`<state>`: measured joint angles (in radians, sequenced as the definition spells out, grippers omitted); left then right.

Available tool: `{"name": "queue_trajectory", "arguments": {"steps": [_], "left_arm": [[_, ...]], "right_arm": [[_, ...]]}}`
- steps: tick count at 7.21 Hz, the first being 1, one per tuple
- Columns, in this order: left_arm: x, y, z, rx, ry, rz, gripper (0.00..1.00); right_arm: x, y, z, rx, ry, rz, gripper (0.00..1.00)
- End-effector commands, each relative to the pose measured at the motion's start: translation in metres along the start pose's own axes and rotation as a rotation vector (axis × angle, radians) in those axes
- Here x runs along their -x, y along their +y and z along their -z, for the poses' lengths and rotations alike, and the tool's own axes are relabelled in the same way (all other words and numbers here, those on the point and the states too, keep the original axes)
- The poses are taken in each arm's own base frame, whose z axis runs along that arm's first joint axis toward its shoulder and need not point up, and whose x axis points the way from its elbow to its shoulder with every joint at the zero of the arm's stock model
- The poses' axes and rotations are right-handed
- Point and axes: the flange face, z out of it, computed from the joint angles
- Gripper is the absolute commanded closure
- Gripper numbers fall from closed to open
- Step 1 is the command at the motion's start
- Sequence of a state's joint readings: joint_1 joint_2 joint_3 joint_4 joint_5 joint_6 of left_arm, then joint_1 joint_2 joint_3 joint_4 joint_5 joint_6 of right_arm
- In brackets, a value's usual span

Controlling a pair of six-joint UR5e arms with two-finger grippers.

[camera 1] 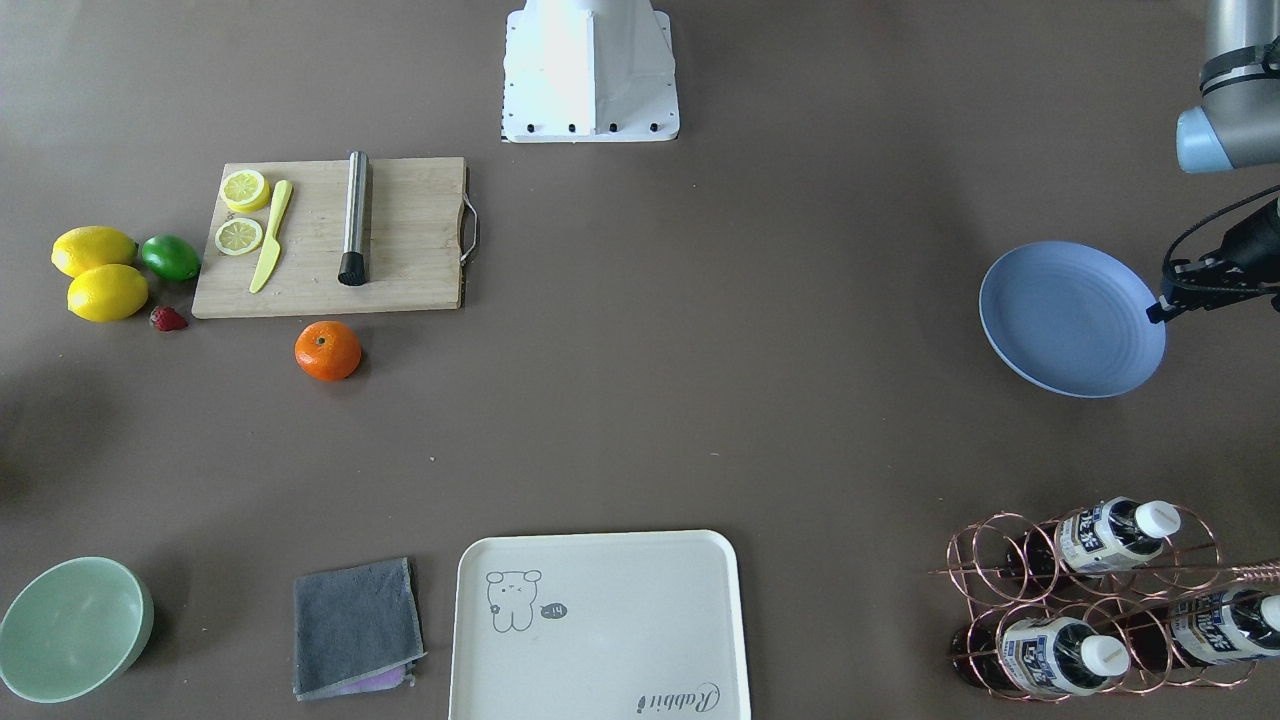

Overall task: Pick orange to plate
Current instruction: 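Push the blue plate inward with the left gripper while the right reaches the orange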

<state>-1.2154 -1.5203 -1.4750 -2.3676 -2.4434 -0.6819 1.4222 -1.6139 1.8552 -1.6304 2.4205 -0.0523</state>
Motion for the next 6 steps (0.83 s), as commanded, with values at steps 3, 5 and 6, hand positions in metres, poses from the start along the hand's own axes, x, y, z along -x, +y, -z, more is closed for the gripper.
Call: {"name": "queue_trajectory", "arguments": {"steps": [3, 5, 6], "left_arm": [[-0.256, 0.022, -0.035, -0.027, 0.133, 0.123, 1.00], [-0.385, 0.049, -0.077, -0.027, 0.118, 0.156, 1.00], [-0.447, 0.073, -0.106, -0.022, 0.101, 0.165, 1.00]], "right_arm": [[0.183, -0.077, -0.049, -0.017, -0.035, -0.135, 0.00], [0.266, -0.085, -0.102, -0.063, -0.007, -0.159, 0.00], [0.291, -0.089, -0.113, -0.058, -0.015, -0.179, 0.00]]}}
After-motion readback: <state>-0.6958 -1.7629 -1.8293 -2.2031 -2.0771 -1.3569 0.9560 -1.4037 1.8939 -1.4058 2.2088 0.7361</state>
